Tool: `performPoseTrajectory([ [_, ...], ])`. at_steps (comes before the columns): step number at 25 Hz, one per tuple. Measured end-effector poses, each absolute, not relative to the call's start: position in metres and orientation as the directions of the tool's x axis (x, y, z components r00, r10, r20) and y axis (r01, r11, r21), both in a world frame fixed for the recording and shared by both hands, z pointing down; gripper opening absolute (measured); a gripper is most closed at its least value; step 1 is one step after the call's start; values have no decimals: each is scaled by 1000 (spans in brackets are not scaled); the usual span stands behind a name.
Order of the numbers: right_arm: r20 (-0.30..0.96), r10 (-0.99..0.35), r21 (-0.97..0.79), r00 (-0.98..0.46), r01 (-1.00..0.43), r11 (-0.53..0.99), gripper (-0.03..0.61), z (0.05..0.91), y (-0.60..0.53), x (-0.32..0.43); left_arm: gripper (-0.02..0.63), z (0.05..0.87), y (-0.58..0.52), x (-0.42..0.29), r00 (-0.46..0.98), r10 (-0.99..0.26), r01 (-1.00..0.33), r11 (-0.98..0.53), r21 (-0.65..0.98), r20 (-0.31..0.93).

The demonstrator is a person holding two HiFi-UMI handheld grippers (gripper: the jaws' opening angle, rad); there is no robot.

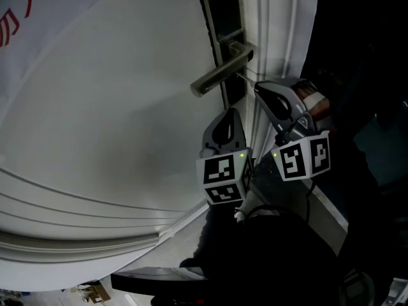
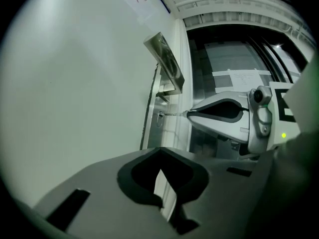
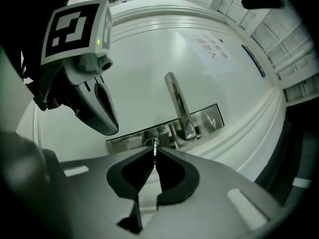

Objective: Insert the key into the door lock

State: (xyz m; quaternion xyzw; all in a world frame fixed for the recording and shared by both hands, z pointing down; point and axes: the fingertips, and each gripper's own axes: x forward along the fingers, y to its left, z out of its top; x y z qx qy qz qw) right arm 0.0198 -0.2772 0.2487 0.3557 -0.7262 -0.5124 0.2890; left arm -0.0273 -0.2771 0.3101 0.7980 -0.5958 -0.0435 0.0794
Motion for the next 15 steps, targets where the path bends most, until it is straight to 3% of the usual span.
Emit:
performPoseTrajectory([
  [15, 69, -840, 991, -539, -63, 121, 12, 253, -287, 11, 2, 310, -284, -26, 300, -954, -941, -294, 169, 11],
])
